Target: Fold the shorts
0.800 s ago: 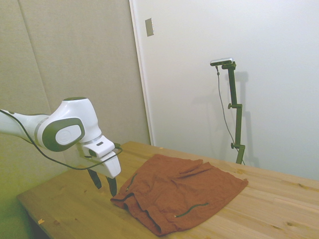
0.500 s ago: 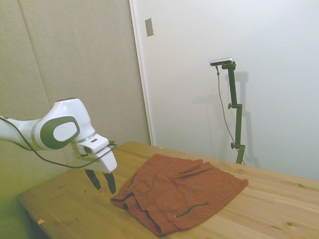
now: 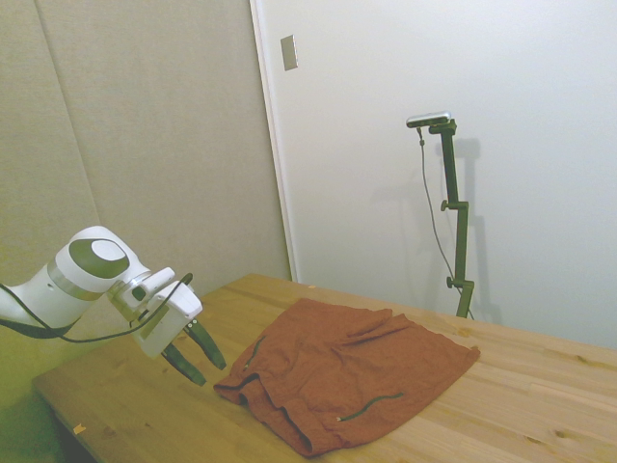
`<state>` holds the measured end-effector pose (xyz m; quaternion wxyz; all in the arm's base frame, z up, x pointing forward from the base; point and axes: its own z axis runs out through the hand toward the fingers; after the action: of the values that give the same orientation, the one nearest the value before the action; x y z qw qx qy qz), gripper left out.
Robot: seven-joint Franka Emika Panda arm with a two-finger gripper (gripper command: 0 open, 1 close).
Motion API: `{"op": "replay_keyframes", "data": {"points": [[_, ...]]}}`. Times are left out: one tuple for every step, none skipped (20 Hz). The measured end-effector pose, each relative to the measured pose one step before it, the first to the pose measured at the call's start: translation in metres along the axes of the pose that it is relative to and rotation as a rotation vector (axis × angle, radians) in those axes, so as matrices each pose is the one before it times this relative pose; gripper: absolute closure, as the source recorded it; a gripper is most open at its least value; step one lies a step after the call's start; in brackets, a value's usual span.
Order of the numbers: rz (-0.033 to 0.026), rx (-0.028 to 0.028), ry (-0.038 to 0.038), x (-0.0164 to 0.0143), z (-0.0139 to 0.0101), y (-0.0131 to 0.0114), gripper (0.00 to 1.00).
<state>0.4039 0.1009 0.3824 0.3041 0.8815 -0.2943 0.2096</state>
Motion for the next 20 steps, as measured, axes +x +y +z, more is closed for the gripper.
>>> {"op": "replay_keyframes", "data": {"points": [[-0.02017,-0.01905,0.01163,-0.00198,0.00491,-0.00599,0.0],[-0.01558,-0.00325,0.00651,-0.00101,0.00356,-0.00704,0.0],[-0.01675,0.00191,0.00447,-0.0007,0.00218,-0.00774,0.0],[-0.01464,0.00239,0.004,-0.00049,0.00177,-0.00747,0.0],[-0.01039,0.00044,0.00389,-0.00041,0.00168,-0.0069,0.0],[-0.00788,-0.00019,0.00342,-0.00075,0.00075,-0.00667,0.0],[-0.00881,0.00351,0.00996,-0.00028,-0.00049,-0.00755,0.0],[-0.00502,0.00615,0.00597,-0.00004,-0.00158,-0.00735,0.0],[-0.00737,0.00554,0.00208,-0.00066,-0.00207,-0.00722,0.0],[-0.00732,0.00323,0.00116,-0.0004,-0.00294,-0.00643,0.0],[-0.00475,0.00315,0.00108,-0.00021,-0.00251,-0.00527,0.0],[-0.00342,0.00327,0.0008,0.00016,-0.00189,-0.00391,0.0],[-0.00255,0.00305,0.00051,-0.00009,-0.00136,-0.00304,0.0],[-0.00122,0.00313,0.00108,-0.00025,-0.00135,-0.00209,0.0],[-0.00056,0.00369,0.00242,-0.00017,-0.00193,-0.00151,0.0],[-0.00158,0.00458,0.00382,-0.00048,-0.0028,-0.00143,0.0],[-0.00228,0.00555,0.005,-0.00108,-0.00364,-0.00184,0.0],[-0.00218,0.00473,0.00491,-0.0014,-0.00349,-0.00185,0.0],[-0.00244,0.00336,0.00411,-0.00185,-0.003,-0.00172,0.0],[-0.00179,0.00198,0.00293,-0.00164,-0.00218,-0.0013,0.0]]}}
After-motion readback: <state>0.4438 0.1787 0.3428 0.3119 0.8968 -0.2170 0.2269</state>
